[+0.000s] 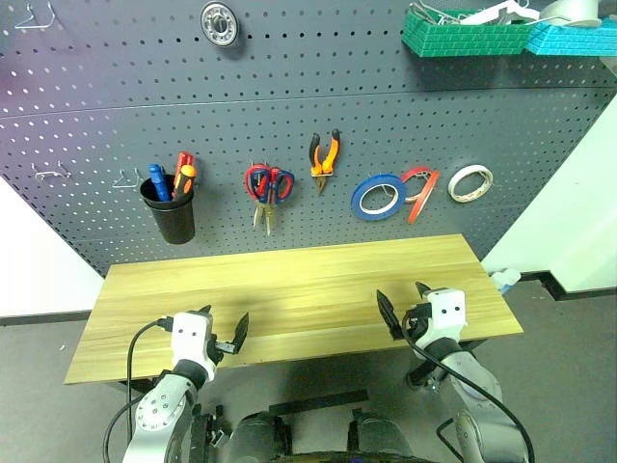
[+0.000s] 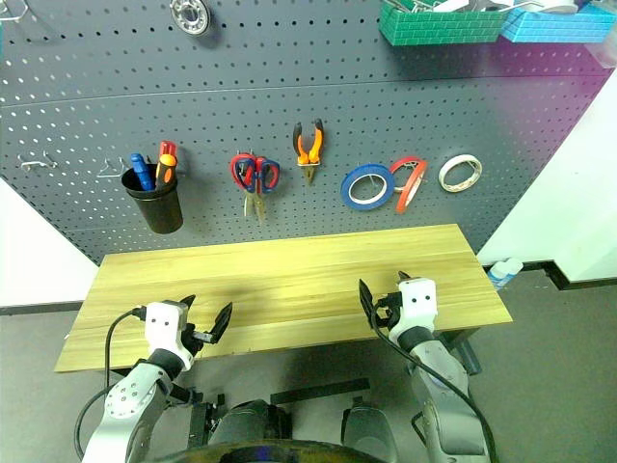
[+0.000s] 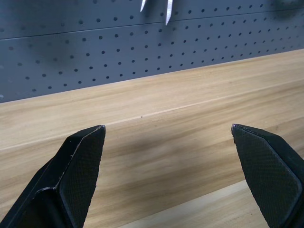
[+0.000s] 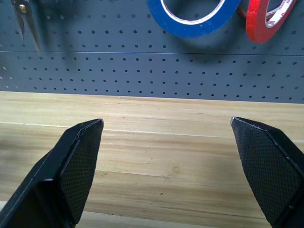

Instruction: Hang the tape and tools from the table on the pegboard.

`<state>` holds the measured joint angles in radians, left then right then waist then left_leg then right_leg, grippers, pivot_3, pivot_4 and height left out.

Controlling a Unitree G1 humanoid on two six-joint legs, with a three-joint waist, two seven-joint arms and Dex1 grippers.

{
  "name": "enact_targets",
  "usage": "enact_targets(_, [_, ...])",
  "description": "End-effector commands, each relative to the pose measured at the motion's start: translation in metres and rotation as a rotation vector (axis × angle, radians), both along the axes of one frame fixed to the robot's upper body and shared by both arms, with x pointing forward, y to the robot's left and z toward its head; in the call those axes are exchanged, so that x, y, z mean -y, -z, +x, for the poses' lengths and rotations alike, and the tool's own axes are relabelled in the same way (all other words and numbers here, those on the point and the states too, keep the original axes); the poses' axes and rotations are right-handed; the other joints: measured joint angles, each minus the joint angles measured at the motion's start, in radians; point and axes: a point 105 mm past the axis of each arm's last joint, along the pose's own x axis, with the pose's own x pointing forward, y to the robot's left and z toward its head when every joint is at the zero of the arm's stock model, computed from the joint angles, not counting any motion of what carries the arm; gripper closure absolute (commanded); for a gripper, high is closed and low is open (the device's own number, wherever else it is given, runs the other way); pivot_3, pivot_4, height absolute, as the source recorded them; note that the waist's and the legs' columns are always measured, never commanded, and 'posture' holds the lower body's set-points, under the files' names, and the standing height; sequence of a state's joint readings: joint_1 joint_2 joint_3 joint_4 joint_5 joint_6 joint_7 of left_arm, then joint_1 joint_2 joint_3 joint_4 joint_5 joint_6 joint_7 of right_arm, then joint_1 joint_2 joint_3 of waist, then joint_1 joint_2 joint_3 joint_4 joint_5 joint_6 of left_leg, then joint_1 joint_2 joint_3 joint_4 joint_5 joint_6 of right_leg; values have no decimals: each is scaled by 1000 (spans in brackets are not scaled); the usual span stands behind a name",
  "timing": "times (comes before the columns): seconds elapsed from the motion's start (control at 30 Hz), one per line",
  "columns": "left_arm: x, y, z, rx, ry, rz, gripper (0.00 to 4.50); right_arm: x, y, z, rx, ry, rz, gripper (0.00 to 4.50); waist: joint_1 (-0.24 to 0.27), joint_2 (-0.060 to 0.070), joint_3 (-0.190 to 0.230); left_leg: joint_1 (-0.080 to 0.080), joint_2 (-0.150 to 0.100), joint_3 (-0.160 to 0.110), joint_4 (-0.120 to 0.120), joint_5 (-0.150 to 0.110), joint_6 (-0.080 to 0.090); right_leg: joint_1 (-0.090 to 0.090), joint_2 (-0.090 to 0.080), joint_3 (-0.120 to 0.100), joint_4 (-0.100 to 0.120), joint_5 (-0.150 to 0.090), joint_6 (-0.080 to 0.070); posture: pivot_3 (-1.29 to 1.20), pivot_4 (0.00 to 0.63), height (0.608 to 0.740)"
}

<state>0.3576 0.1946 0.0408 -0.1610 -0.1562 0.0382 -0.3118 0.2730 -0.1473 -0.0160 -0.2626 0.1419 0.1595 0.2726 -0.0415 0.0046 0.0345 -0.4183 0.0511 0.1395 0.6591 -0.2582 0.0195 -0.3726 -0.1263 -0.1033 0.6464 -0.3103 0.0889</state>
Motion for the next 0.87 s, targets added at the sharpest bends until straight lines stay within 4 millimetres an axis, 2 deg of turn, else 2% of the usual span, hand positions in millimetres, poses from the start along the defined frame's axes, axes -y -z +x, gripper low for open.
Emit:
enact_targets(0.03, [3, -14, 3, 59, 12, 19, 47, -3, -15, 1, 64, -12, 2, 0, 0, 0, 0, 0, 0, 0, 0, 0, 0, 0, 0, 0, 0, 0, 0, -48, 0, 740])
enact_targets(0.87, [3, -15, 5, 64, 10, 27, 47, -7, -15, 0, 68, -26, 2, 0, 0, 0, 0, 0, -1, 1, -8, 0, 0, -1, 0, 0, -7, 0, 0, -48, 0, 740])
